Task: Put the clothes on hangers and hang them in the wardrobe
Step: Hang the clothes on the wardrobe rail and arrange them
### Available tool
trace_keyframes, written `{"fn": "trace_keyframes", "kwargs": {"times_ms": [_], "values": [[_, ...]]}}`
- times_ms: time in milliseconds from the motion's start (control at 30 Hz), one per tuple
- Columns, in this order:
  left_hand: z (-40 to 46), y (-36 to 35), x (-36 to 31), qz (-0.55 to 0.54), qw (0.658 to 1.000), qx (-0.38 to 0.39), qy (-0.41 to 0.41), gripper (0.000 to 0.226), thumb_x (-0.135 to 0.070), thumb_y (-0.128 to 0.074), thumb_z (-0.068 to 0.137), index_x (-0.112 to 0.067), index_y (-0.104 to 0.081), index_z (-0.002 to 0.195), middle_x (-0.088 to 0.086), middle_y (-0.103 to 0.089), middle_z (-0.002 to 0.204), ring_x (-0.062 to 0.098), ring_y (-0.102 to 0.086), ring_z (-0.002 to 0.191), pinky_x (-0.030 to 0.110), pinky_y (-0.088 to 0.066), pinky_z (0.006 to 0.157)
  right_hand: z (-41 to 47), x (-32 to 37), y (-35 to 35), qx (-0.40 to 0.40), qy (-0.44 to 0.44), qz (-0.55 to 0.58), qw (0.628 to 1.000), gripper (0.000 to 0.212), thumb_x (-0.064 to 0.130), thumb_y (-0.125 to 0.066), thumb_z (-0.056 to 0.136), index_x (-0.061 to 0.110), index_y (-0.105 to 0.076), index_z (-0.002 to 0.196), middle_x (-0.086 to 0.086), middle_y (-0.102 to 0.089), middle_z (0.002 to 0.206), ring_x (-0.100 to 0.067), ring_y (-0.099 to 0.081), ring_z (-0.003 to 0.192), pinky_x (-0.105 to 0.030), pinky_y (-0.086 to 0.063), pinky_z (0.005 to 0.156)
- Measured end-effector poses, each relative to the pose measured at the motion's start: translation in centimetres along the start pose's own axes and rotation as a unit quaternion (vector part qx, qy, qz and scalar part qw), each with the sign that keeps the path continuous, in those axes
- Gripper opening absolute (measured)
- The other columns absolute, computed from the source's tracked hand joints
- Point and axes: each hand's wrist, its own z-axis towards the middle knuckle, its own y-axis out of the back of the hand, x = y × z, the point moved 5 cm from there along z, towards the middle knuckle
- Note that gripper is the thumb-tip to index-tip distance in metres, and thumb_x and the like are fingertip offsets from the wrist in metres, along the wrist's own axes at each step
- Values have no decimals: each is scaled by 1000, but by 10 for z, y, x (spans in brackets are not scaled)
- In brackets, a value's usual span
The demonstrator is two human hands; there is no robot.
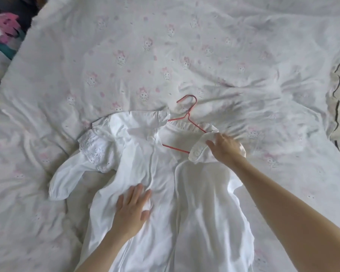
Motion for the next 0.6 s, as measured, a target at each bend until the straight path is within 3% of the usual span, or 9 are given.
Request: {"fn": "trace_keyframes", "kwargs": {"times_ms": [133,200,267,300,333,400,433,533,600], "values": [[4,-3,7,-4,999,33,10,94,-36,-89,37,-30,-47,121,3,-59,126,24,-41,116,46,-53,71,-5,8,-4,-90,-7,65,994,27,23,-43,96,4,-51,113,-14,-55,119,-33,-52,107,-35,-33,74],[9,7,1,12,999,47,22,85,-39,-82,51,-30,-44,126,3,-53,133,28,-43,121,48,-51,77,-19,5,4,-160,-10,119,980,22,20,-45,95,3,-54,107,-14,-58,111,-33,-54,100,-33,-28,67],[14,23,-7,3,998,60,34,62,-33,-59,82,-28,-33,137,0,-29,149,27,-30,135,49,-35,99,-37,1,14,-197,7,164,967,20,18,-48,94,2,-56,101,-15,-59,104,-35,-55,94,-32,-25,63],[16,32,-9,7,998,43,37,50,-29,-48,89,-27,-34,137,-1,-26,149,25,-28,136,43,-30,102,-48,-1,20,-205,16,194,959,18,17,-50,93,2,-57,99,-15,-60,101,-35,-55,92,-31,-24,63],[17,45,-13,-19,999,24,30,39,-25,-44,91,-23,-44,129,0,-38,141,25,-38,129,38,-35,98,-59,-3,27,-207,21,227,951,17,17,-53,92,2,-58,98,-13,-60,97,-34,-56,90,-30,-24,62],[16,81,-24,-81,995,-48,17,25,-15,-45,83,-14,-62,102,4,-64,104,27,-63,95,34,-48,77,-88,-10,45,-208,17,286,935,13,17,-56,90,5,-60,93,-6,-57,85,-30,-55,85,-27,-24,62],[14,96,-27,-119,990,-80,7,25,-15,-44,81,-11,-64,96,4,-67,94,25,-65,84,32,-50,71,-104,-15,55,-213,14,304,928,12,18,-57,90,7,-60,91,-3,-54,81,-27,-53,81,-27,-25,62],[4,159,-49,-146,962,-231,-23,32,-19,-37,81,-10,-58,104,7,-62,104,20,-54,96,29,-41,81,-162,-39,85,-264,-13,326,908,10,31,-55,91,24,-56,84,3,-54,81,-15,-52,78,-30,-33,69],[-2,209,-74,-149,942,-299,-39,39,-23,-35,83,-9,-50,117,15,-55,118,26,-48,110,33,-37,91,-206,-60,106,-317,-14,349,882,8,29,-57,90,24,-57,85,2,-58,86,-14,-53,80,-31,-37,71]]}}
